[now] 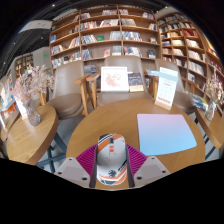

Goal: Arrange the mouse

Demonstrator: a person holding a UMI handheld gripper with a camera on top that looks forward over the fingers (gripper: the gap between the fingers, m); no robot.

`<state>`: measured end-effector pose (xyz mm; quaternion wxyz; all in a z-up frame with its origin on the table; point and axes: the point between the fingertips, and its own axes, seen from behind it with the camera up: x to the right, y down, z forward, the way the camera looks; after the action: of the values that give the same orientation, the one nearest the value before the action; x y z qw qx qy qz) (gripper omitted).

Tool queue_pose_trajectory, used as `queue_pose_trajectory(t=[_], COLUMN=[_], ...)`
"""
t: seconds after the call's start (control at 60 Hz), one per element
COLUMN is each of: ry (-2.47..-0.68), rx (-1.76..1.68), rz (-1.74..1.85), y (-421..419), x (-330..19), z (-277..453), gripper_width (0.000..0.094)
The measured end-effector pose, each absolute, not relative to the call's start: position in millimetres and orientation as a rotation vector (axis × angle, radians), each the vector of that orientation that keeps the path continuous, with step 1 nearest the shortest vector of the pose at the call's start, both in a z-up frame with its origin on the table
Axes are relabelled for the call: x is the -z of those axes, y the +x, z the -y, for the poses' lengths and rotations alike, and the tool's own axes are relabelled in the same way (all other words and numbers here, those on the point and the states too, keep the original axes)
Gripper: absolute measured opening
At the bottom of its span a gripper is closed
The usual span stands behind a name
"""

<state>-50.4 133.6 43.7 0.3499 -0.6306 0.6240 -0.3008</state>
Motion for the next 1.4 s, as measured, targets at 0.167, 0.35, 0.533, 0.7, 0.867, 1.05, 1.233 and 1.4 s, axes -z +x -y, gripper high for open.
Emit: queue_pose_trajectory(t=[0.167, 0.35, 0.533, 0.7, 0.867, 1.05, 1.233, 1.4], ry=[-1.605, -1.587, -1.640, -1.618, -1.594, -1.533, -1.556, -1.560], rx=[0.903, 0.955, 0.937, 0.911, 1.011, 1.117, 1.085, 1.082], rz=[-1.583, -1.691, -1.732, -1.789, -1.773, -1.629, -1.605, -1.588], y=[-5, 49, 64, 60, 33, -52, -150, -206], x=[-93, -61, -11, 10, -34, -118, -127, -120], z=[-48, 57, 100, 109, 113, 84, 54, 42], gripper_width=[0.0433, 0.0433, 0.0445, 0.0542, 0.0839, 0.0856, 0.0854, 0.0854])
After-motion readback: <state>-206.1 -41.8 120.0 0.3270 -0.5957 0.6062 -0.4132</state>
